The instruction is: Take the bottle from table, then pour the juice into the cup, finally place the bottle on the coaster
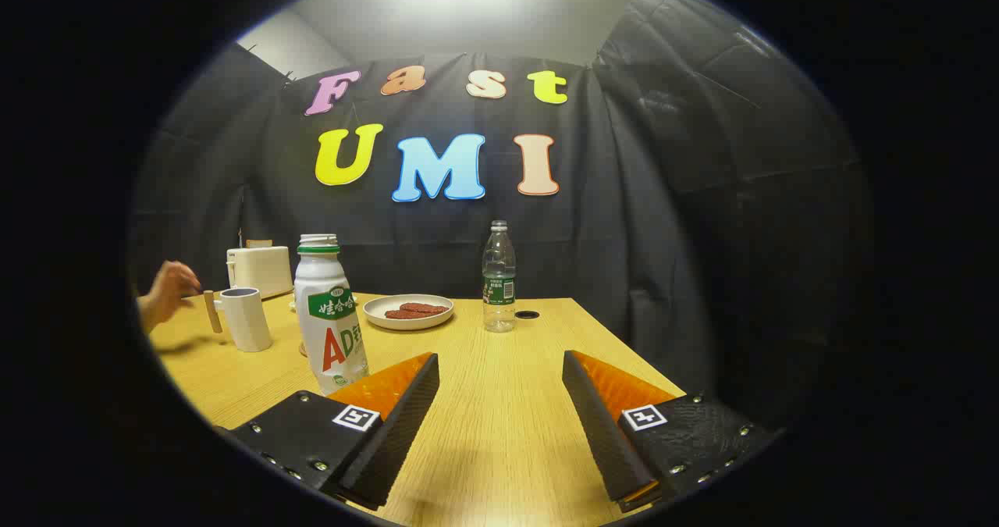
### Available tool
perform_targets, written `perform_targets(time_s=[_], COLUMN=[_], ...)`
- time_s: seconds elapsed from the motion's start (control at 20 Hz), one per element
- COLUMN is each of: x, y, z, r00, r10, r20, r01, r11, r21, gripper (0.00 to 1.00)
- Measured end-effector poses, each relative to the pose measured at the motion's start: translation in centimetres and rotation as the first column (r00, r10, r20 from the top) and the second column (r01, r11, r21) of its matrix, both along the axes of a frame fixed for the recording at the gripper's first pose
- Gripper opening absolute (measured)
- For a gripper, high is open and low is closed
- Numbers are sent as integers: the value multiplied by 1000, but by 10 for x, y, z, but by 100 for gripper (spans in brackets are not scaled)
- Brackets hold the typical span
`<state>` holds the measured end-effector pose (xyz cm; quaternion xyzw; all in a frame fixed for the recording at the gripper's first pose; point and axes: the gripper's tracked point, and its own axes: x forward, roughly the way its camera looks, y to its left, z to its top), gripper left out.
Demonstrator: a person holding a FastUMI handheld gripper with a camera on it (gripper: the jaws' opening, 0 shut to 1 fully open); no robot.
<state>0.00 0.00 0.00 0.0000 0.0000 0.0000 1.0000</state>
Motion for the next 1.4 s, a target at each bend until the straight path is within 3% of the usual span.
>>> perform_targets(time_s=[0.7, 0.95, 1.25, 1.4], x=[7, 56, 73, 61], y=[-1, 5, 9, 11], z=[0, -4, 26, 43], r00=[1000, 999, 1000, 1000], r10=[0, 10, 10, -11], r20=[6, -33, 13, 26], r01=[0, -10, -10, 11], r11=[1000, 1000, 1000, 1000], r21=[0, -19, -29, -12], gripper=[97, 97, 97, 97])
